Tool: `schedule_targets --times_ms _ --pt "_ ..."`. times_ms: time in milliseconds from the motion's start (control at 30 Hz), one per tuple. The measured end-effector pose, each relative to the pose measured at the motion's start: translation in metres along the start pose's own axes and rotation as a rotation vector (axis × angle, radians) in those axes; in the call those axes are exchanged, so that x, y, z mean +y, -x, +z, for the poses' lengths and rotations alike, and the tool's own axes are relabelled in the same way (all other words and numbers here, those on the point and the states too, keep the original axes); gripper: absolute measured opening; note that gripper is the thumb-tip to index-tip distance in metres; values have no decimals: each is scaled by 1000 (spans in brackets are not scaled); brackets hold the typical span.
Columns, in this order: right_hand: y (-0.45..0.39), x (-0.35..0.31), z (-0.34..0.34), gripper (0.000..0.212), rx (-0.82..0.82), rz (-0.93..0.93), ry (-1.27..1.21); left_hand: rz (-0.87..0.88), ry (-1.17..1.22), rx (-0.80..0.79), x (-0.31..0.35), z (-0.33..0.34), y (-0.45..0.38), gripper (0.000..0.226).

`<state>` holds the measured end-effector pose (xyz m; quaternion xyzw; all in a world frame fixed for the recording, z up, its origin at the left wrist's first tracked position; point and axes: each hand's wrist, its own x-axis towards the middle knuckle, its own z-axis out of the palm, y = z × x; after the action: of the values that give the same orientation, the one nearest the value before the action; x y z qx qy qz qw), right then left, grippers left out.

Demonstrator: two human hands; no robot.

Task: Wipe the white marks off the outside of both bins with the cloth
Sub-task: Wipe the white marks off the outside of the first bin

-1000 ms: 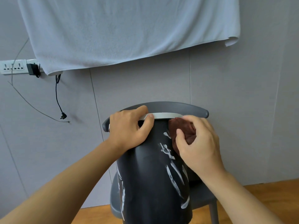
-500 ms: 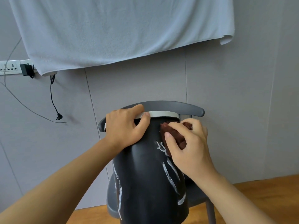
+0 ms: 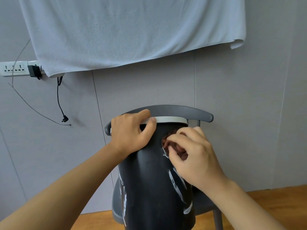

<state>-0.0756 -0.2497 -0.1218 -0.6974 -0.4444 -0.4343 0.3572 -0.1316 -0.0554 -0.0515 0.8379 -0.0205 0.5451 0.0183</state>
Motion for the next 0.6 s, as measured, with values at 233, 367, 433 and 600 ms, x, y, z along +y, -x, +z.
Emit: schedule_targets --times_ms 233,367,433,600 --pt "-5 3 -3 41 107 231 -231 24 -1 9 4 1 1 39" --pt "6 0 9 48 159 363 -275 27 -3 19 4 0 2 39" --pt "7 -2 11 50 175 395 -221 25 -5 17 4 0 2 38" --pt "6 -2 12 65 15 512 -57 3 4 22 3 -1 4 38"
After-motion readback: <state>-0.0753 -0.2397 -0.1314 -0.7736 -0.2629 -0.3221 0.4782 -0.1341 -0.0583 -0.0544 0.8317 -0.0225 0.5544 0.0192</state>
